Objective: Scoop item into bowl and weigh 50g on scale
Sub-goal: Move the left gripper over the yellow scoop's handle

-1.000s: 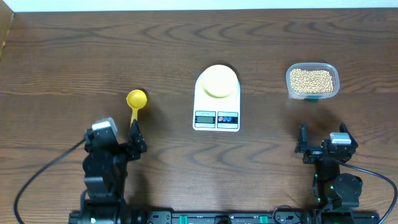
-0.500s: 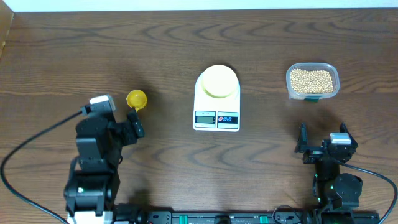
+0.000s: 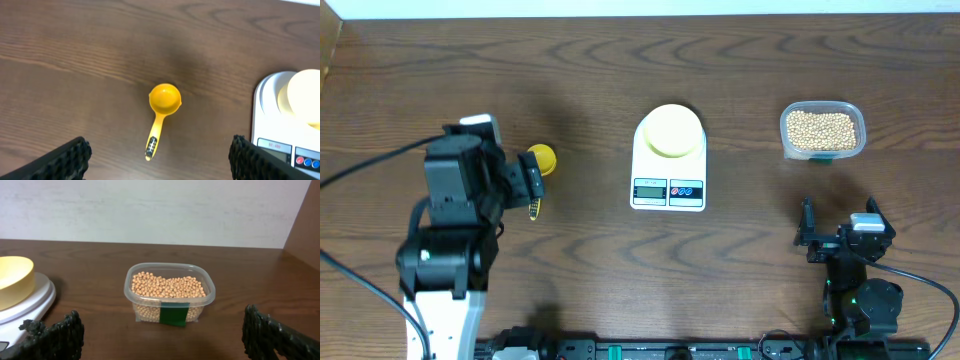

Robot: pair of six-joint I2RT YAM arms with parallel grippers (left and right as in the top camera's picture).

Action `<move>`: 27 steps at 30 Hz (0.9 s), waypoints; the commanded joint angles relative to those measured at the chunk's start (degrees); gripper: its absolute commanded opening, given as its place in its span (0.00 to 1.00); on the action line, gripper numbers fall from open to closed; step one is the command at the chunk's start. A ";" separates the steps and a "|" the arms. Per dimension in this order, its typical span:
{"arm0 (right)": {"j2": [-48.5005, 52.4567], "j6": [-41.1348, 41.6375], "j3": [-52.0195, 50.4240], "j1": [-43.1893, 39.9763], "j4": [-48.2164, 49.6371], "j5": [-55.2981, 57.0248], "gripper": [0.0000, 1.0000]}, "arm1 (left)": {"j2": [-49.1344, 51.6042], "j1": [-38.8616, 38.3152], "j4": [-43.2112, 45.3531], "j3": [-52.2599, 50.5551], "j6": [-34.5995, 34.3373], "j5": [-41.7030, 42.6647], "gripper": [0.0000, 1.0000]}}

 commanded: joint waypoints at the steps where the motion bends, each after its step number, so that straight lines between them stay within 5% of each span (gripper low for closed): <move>1: -0.37 -0.70 -0.04 0.59 -0.20 0.63 0.99 | 3.48 1.09 -2.16 4.70 1.38 -0.83 0.91; 27: -0.37 -0.72 -0.07 0.59 -0.20 0.66 0.99 | 27.50 5.73 -10.16 20.02 6.75 -0.17 0.91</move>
